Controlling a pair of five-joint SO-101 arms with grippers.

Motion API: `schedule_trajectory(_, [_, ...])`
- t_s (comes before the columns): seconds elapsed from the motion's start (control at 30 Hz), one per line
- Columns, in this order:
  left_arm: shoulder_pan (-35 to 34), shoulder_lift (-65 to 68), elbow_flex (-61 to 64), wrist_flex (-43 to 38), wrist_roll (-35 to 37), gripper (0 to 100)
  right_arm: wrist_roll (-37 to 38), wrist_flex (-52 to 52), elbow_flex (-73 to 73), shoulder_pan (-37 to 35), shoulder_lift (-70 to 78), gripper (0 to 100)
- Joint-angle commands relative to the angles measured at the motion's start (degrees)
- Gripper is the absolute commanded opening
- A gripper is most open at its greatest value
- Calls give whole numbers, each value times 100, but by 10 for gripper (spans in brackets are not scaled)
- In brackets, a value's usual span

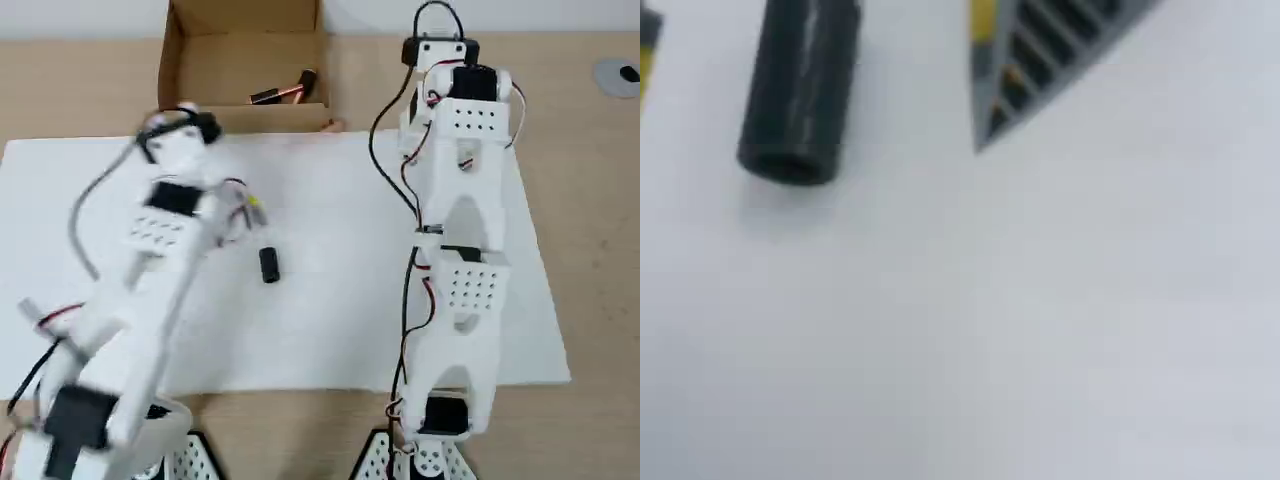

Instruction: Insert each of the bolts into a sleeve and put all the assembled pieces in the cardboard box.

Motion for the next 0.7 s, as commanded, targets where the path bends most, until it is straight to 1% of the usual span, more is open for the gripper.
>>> schedule_trajectory(0.0, [-545, -1411, 369, 62, -70, 236, 44, 88, 1033, 40, -1007, 285])
schedule_trajectory(0.1, [-1116, -2211, 1099, -88, -176, 233, 44, 79, 2343, 40, -1798, 285])
schedule_trajectory(0.23, [-2110, -2879, 2189, -747, -545, 232, 35, 62, 3468, 40, -2888, 285])
schedule_trajectory(0.3, [-2523, -3055, 2558, -844, -809, 232, 9, 35, 3556, -75, -3248, 285])
schedule_trajectory(0.5, [-3710, -3310, 3182, -879, -1169, 232, -35, -105, 3486, -936, -3618, 285])
schedule_trajectory(0.67, [-4413, -3538, 3455, -844, -1187, 232, -598, -387, 3495, -1815, -3433, 285])
